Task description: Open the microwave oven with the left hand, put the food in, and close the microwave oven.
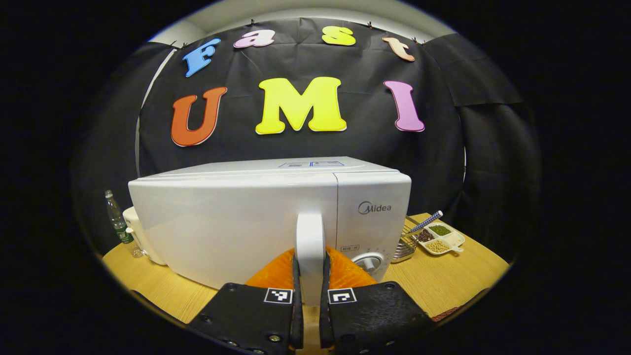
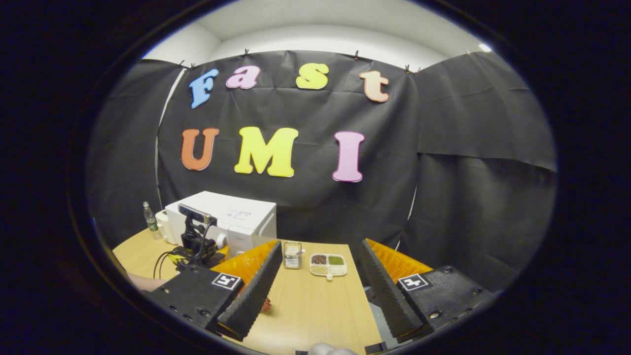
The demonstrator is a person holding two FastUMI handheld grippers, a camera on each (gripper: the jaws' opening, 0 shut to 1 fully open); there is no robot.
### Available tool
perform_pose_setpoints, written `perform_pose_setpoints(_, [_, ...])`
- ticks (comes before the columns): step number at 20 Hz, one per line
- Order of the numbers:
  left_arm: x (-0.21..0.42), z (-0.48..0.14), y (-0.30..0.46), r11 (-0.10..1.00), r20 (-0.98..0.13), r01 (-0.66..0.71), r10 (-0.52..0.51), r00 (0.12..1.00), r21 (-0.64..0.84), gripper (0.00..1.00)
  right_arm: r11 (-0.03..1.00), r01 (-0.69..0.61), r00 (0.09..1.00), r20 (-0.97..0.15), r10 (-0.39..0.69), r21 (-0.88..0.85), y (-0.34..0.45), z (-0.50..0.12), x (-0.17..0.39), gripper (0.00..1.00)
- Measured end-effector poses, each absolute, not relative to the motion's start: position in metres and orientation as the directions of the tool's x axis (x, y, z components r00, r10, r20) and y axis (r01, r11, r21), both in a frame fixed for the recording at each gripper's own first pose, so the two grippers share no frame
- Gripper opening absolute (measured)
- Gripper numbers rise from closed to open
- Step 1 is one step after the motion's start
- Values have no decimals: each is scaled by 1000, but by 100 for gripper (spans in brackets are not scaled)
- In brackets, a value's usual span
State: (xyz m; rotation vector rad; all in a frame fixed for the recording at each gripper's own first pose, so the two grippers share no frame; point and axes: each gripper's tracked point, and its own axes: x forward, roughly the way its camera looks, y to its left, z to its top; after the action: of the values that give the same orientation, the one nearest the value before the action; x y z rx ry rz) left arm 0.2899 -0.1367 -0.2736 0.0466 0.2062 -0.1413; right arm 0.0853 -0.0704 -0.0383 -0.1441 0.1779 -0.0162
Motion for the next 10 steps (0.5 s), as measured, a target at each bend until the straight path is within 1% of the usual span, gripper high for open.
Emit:
perform_pose_setpoints(1, [289,-274,-137,989,-209,148,-139,968,28,12,990,1,984,-177,-26,-143,-70,-40,85,100])
perform_pose_setpoints(2, [289,-274,-137,988,-217,151,-141,966,26,12,990,0,984,-176,-25,-143,-69,-39,82,96])
perform_pose_setpoints(4, [286,-274,-136,987,-231,155,-145,962,29,12,990,-5,985,-173,-19,-139,-65,-38,76,96])
perform_pose_setpoints(6, [268,-275,-132,987,-225,156,-143,964,40,12,990,-9,985,-170,-16,-143,-62,-39,70,96])
perform_pose_setpoints(7, [251,-274,-125,985,-219,165,-152,964,44,11,990,-12,985,-173,-13,-143,-59,-40,68,100])
perform_pose_setpoints(8, [239,-271,-120,985,-213,168,-155,965,42,12,990,-23,985,-173,-2,-141,-53,-41,67,96])
perform_pose_setpoints(10, [213,-273,-106,983,-229,182,-172,958,22,11,990,-35,985,-172,11,-134,-44,-42,61,96])
